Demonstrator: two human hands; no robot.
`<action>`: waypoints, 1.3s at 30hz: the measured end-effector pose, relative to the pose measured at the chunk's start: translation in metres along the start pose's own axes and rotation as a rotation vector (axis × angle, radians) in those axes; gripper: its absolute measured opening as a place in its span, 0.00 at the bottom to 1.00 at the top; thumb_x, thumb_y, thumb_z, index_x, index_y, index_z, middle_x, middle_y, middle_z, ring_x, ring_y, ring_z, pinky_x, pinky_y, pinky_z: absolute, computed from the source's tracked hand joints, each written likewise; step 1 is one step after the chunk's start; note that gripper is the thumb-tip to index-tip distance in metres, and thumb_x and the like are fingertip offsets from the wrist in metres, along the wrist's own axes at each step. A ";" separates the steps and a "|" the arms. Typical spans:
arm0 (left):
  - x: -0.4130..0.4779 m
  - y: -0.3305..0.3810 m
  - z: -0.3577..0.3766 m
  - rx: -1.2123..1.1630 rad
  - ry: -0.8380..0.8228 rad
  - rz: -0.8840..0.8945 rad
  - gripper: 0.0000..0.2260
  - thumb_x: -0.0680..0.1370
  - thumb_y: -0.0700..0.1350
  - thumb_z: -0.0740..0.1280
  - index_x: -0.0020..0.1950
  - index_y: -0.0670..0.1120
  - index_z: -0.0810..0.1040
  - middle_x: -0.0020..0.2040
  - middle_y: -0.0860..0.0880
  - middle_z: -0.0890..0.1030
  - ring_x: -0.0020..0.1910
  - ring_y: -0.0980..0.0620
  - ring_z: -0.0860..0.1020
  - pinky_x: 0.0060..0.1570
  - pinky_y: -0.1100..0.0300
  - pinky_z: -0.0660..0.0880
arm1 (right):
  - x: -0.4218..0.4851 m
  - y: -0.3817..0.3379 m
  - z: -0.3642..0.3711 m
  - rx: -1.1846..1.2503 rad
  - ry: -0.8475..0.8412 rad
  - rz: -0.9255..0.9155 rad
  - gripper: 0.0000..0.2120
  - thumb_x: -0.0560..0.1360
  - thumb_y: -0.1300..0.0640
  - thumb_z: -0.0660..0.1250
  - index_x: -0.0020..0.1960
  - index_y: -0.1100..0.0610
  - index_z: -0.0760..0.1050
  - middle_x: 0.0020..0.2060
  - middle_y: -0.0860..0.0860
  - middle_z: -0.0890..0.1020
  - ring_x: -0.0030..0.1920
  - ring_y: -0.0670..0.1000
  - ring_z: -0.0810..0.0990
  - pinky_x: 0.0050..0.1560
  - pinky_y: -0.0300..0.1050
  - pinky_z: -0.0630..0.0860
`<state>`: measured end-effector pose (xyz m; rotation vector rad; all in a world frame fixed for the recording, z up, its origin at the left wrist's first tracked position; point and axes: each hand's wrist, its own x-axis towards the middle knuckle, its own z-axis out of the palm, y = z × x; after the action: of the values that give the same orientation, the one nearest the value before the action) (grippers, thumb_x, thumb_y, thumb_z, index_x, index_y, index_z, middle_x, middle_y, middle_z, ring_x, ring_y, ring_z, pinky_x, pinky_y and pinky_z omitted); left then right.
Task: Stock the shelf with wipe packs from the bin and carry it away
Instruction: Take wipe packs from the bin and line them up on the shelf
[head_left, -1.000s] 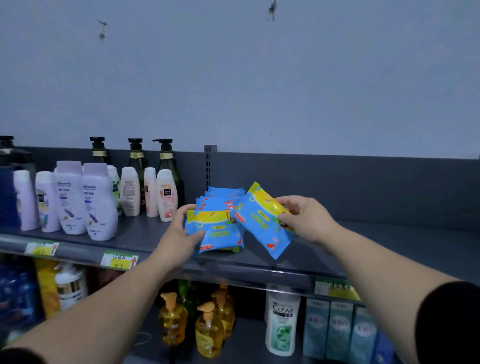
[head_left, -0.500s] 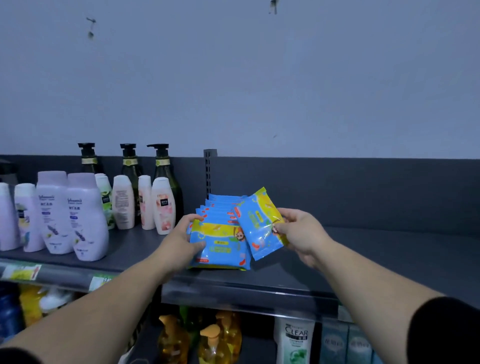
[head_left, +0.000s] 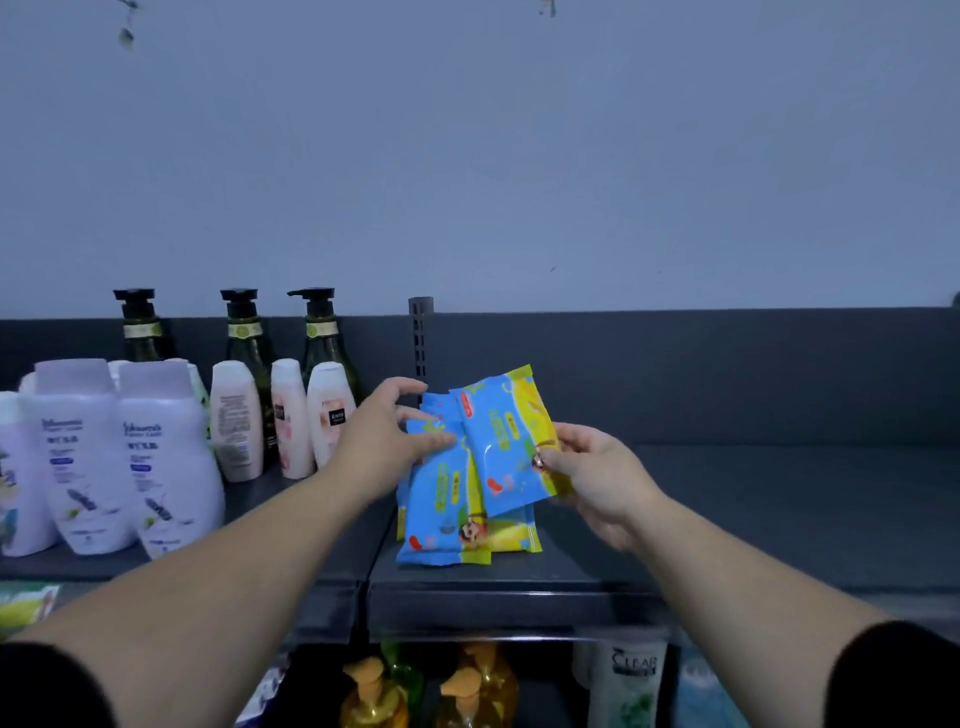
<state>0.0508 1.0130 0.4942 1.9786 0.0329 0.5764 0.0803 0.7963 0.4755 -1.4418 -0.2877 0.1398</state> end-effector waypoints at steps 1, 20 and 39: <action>0.000 -0.004 0.005 0.011 0.009 -0.005 0.24 0.70 0.41 0.77 0.61 0.50 0.70 0.48 0.48 0.82 0.37 0.51 0.80 0.36 0.58 0.76 | 0.001 0.007 0.004 -0.074 0.023 -0.001 0.10 0.76 0.69 0.64 0.54 0.60 0.77 0.43 0.54 0.84 0.41 0.51 0.82 0.42 0.45 0.79; -0.012 0.016 0.024 0.236 -0.290 0.197 0.39 0.69 0.45 0.77 0.73 0.59 0.59 0.56 0.51 0.76 0.52 0.56 0.76 0.58 0.62 0.71 | -0.001 -0.026 0.008 -0.984 0.000 -0.343 0.56 0.59 0.55 0.81 0.76 0.39 0.50 0.68 0.42 0.68 0.67 0.47 0.69 0.63 0.47 0.71; -0.052 -0.027 0.025 0.651 -0.367 0.040 0.50 0.68 0.62 0.73 0.78 0.53 0.44 0.78 0.51 0.38 0.77 0.50 0.39 0.75 0.53 0.48 | -0.024 0.019 0.012 -1.125 -0.074 -0.055 0.40 0.68 0.41 0.73 0.73 0.45 0.55 0.62 0.45 0.73 0.65 0.52 0.68 0.61 0.47 0.69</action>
<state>0.0212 0.9912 0.4424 2.6991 -0.0532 0.2263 0.0549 0.8041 0.4552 -2.5416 -0.5057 -0.0327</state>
